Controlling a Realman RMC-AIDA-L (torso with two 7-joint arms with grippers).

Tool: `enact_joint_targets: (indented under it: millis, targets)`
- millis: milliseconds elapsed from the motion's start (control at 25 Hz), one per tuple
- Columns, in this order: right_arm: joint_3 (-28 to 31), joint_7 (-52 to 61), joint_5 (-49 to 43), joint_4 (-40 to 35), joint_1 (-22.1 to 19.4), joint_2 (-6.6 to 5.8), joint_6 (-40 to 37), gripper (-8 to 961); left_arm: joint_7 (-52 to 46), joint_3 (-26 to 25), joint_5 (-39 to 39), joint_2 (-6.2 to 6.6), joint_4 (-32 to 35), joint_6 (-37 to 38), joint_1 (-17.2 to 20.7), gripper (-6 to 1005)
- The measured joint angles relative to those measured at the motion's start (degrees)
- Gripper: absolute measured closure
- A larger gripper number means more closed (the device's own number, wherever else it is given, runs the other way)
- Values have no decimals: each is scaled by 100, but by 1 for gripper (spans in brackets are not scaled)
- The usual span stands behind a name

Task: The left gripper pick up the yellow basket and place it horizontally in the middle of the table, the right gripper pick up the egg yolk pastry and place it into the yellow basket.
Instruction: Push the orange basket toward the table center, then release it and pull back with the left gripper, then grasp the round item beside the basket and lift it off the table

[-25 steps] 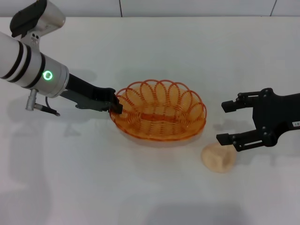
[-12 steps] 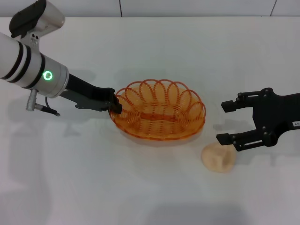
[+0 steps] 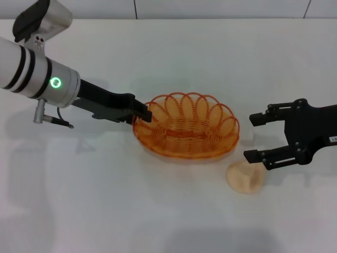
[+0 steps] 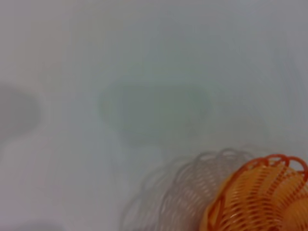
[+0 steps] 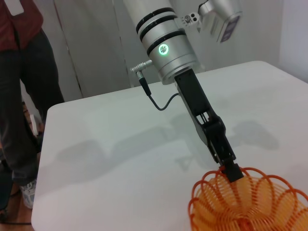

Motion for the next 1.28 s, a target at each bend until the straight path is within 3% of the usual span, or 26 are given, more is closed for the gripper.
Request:
enact_joint_targets:
  millis: [120,320,560,680,840,1040,1280]
  targets:
    - [7,3,0,0,-13,-6,0,154,69,1,-77,18,21,45,9,718]
    - [24,11,0,0,-20,-8,-1,154,176,-1,-118,40,89,154,15,484]
    - [57,14,0,21,-31,-1,-14,154,322,12,-157,89,462,340,146,282]
    - [64,15,-9,55,-30,1,-16,153,531,4,-235,106,613,418,198,106]
    - [32,-2,-68,96,-18,1,-17,153,1049,-9,-570,132,799,501,367,107]
    - [-8,-19,-138,197,-7,1,30,154,1983,-18,-831,252,884,618,541,109]
    - [-207,-25,-261,318,23,6,151,153,3152,9,-854,273,1219,812,753,111]
